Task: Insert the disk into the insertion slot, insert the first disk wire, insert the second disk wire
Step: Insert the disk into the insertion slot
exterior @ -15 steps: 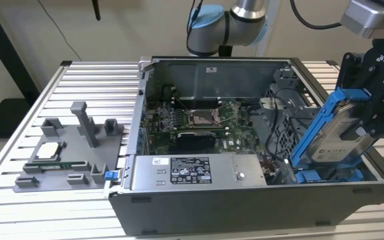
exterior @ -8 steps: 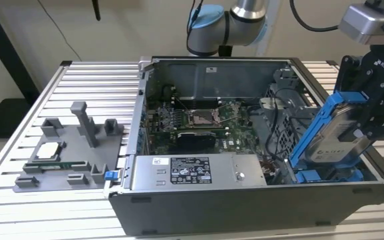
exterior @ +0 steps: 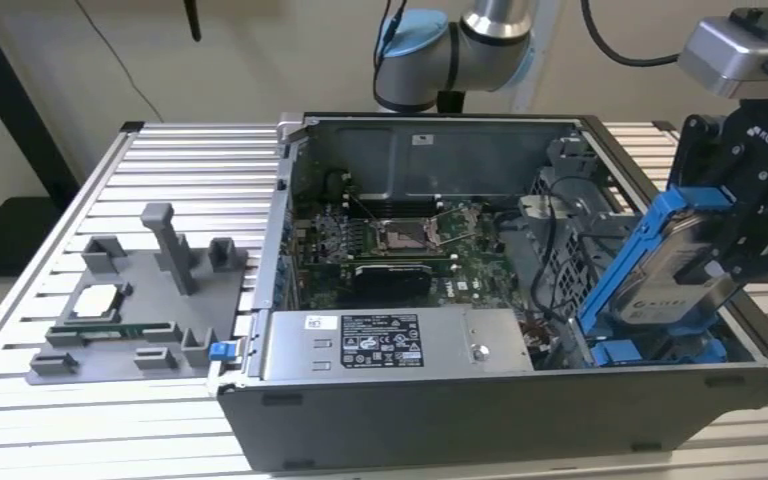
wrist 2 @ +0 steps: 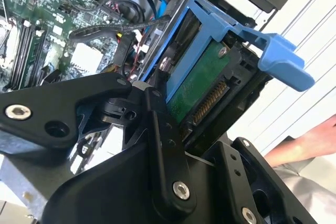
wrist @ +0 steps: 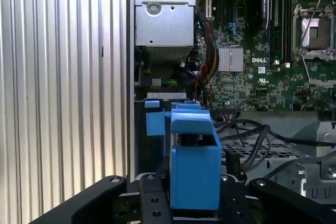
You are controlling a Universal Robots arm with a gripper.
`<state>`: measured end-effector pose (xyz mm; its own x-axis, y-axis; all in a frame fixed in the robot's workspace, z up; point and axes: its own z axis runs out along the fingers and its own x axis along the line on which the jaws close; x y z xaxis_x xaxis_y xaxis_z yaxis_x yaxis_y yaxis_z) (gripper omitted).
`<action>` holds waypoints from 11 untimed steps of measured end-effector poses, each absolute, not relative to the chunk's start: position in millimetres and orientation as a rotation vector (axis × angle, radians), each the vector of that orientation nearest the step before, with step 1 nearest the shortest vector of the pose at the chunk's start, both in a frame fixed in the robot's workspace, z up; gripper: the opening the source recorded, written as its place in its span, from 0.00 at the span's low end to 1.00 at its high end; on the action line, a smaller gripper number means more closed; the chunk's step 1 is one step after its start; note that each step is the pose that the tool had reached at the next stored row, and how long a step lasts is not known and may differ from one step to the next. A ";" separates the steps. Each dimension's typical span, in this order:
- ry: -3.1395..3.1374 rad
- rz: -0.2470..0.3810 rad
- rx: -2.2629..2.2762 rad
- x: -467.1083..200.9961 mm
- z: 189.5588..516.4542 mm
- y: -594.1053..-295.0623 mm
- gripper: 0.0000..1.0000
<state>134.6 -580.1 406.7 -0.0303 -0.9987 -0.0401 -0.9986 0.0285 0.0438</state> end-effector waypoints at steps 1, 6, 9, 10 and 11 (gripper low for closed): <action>-2.252 -0.093 2.186 134.7 406.2 -580.1 0.00; -2.252 -0.094 2.187 134.8 403.6 -580.1 0.00; -2.252 -0.094 2.187 134.8 401.7 -580.1 0.00; -2.252 -0.094 2.187 134.8 401.1 -580.1 0.00; -2.252 -0.094 2.187 134.8 400.5 -580.1 0.00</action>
